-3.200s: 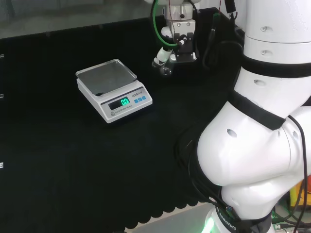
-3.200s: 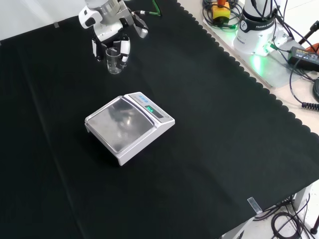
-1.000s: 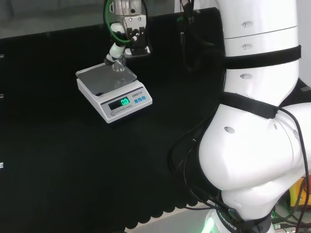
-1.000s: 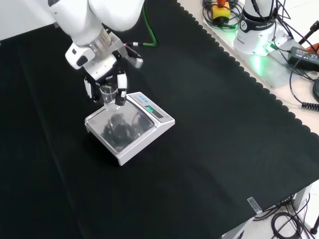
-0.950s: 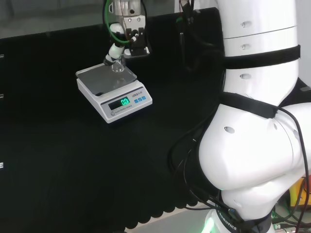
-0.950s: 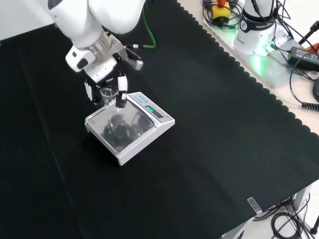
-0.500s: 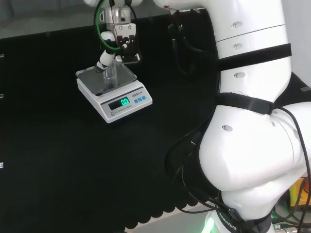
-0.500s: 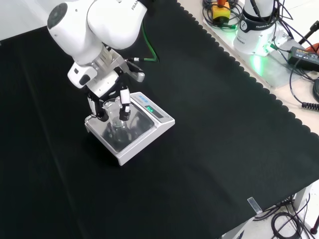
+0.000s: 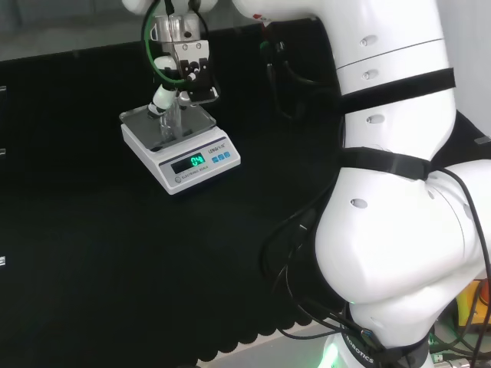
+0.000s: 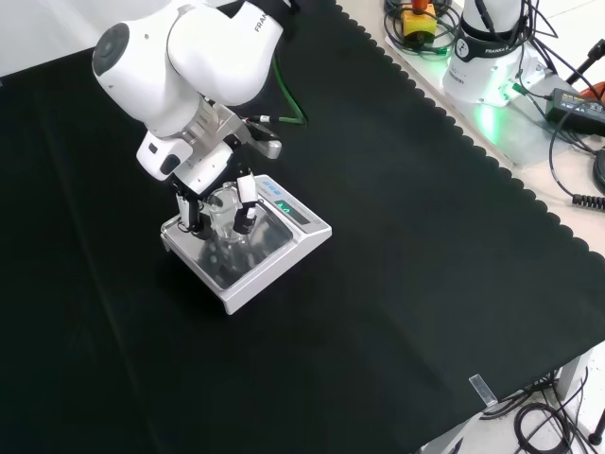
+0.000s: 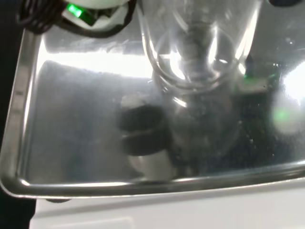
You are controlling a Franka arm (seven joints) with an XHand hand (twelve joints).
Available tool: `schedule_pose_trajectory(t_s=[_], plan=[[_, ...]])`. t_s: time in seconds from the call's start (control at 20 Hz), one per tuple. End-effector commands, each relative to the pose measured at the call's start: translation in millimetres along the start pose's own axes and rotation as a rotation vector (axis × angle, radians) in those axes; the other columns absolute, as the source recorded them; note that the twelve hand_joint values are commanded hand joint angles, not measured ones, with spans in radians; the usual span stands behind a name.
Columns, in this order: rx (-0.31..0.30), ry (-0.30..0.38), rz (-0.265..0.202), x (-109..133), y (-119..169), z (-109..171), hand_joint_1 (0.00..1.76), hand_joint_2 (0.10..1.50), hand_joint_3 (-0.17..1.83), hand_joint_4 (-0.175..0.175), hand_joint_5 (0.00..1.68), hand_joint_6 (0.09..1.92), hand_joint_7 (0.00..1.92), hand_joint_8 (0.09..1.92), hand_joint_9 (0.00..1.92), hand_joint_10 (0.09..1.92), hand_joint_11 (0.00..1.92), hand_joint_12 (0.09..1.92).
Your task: Put the beaker on the electronic balance.
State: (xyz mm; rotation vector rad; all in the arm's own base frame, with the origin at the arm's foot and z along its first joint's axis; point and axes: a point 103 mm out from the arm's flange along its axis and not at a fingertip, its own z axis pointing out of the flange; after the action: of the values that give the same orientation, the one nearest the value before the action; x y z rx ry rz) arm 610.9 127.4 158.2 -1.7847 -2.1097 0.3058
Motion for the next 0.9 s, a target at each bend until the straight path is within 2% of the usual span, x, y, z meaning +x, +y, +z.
schedule_pose_trajectory(t_s=[0.05, 0.15, 0.3, 0.6, 0.9], plan=[[-0.019, -0.113, -0.003, 11, -26, -30, 0.69, 0.58, 0.43, -0.160, 0.48, 0.40, 0.60, 0.81, 1.15, 0.09, 1.13, 1.02], [-0.009, -0.126, -0.003, 13, -31, -38, 0.61, 0.57, 0.34, -0.132, 0.44, 0.28, 0.37, 0.79, 0.90, 0.09, 0.83, 1.21], [0.001, -0.147, -0.001, 15, -35, -46, 0.55, 0.59, 0.24, -0.113, 0.42, 0.16, 0.24, 0.79, 0.77, 0.09, 0.66, 1.33], [-0.018, -0.160, -0.005, 20, -44, -58, 0.52, 0.61, 0.17, -0.102, 0.40, 0.09, 0.15, 0.78, 0.69, 0.09, 0.58, 1.39], [-0.029, -0.139, -0.008, 16, -54, -59, 0.51, 0.61, 0.15, -0.099, 0.40, 0.09, 0.14, 0.78, 0.68, 0.09, 0.56, 1.39]])
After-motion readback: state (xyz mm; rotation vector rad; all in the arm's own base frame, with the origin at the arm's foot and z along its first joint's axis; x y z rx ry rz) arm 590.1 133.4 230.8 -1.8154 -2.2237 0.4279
